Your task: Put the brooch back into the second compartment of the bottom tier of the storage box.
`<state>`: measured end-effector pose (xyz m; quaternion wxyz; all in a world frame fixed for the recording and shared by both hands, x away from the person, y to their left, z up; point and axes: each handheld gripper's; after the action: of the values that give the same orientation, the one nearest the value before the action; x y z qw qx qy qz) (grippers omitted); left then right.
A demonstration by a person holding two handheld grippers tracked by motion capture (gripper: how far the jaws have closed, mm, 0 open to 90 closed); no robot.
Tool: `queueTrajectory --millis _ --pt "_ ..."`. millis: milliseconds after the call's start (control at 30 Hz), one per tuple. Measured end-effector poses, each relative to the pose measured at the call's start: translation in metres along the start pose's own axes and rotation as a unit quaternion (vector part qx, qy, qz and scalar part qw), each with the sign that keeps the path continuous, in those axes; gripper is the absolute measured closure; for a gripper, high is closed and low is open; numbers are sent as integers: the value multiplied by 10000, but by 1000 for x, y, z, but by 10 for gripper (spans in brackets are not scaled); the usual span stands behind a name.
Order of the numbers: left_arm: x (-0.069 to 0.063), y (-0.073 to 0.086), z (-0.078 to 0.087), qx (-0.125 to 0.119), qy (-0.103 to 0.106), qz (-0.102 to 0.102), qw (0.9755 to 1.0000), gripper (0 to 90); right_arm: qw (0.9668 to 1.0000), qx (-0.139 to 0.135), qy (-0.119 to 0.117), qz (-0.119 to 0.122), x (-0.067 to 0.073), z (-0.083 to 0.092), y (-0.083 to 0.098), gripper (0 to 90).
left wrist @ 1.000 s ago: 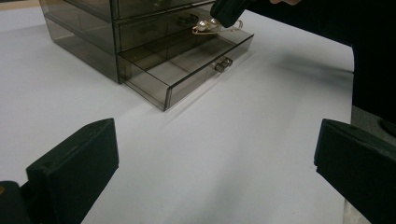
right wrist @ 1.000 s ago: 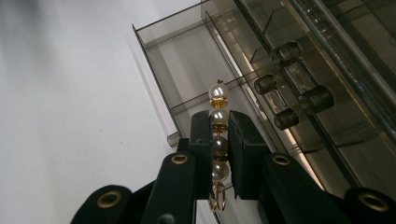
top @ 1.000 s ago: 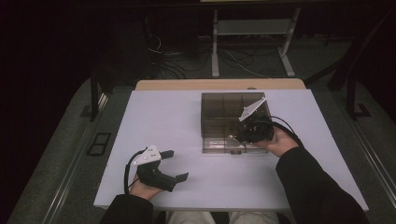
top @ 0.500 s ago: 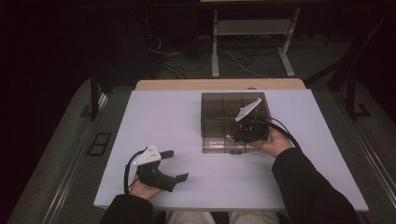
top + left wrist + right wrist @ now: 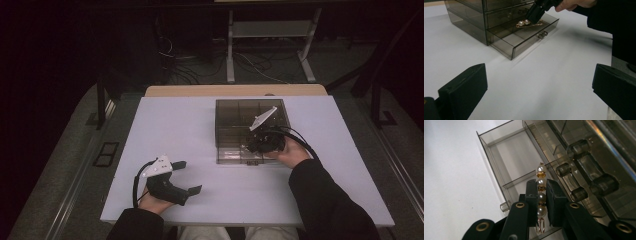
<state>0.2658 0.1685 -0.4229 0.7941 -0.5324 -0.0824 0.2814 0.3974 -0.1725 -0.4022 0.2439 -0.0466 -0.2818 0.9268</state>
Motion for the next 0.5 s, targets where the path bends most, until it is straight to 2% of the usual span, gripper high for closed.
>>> queueTrajectory --millis 500 --pt "0 0 0 7 0 -13 10000 0 9999 81 -3 -95 -3 -9 3 799"
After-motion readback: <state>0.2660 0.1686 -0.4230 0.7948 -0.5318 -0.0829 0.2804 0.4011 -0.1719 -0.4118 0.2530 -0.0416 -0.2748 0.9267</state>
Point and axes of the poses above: each handheld gripper's, and its own axes: z roughly backward along the jaws, y roughly out of its underside, x roughly to its left, and after that the axes turned 1 degree about -y, right-handed
